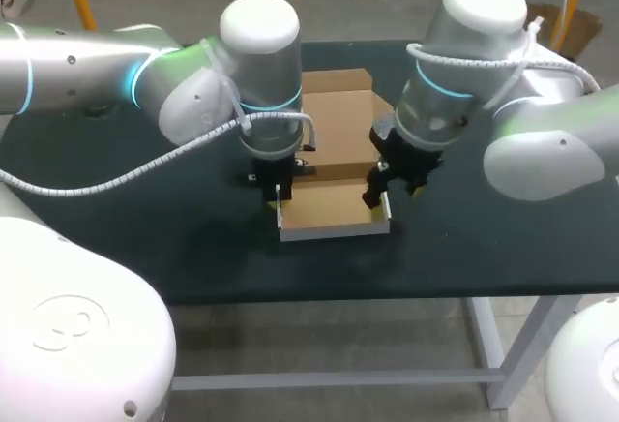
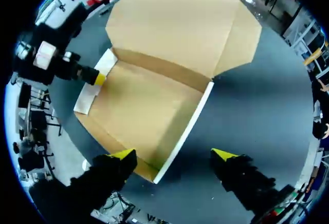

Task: Assemble the packaging by folding the flat box into shape, placing the metal phone stand inside, and closing the box properly

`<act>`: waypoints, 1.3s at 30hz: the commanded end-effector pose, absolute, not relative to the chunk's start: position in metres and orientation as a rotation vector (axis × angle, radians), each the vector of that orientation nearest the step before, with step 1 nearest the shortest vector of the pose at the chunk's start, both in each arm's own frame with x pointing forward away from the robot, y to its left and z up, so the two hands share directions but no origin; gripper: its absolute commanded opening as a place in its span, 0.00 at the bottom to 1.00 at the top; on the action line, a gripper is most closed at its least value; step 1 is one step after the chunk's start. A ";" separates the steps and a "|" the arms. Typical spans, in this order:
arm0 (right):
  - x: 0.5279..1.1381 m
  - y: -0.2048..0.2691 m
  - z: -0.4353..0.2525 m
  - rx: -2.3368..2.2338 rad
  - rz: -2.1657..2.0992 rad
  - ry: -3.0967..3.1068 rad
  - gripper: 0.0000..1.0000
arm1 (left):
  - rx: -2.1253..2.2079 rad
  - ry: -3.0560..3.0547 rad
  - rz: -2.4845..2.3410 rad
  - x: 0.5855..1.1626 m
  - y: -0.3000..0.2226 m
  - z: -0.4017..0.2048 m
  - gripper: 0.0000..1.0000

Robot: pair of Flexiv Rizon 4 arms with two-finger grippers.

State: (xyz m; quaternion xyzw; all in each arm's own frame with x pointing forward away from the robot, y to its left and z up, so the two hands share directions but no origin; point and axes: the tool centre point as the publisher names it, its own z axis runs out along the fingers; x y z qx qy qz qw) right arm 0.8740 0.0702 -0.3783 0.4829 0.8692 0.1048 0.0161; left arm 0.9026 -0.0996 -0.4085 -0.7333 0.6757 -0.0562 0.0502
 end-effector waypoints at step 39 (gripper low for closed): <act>0.822 -0.003 -0.328 0.598 0.836 2.878 1.00 | -2.121 1.954 -0.065 0.899 -0.085 -0.402 0.00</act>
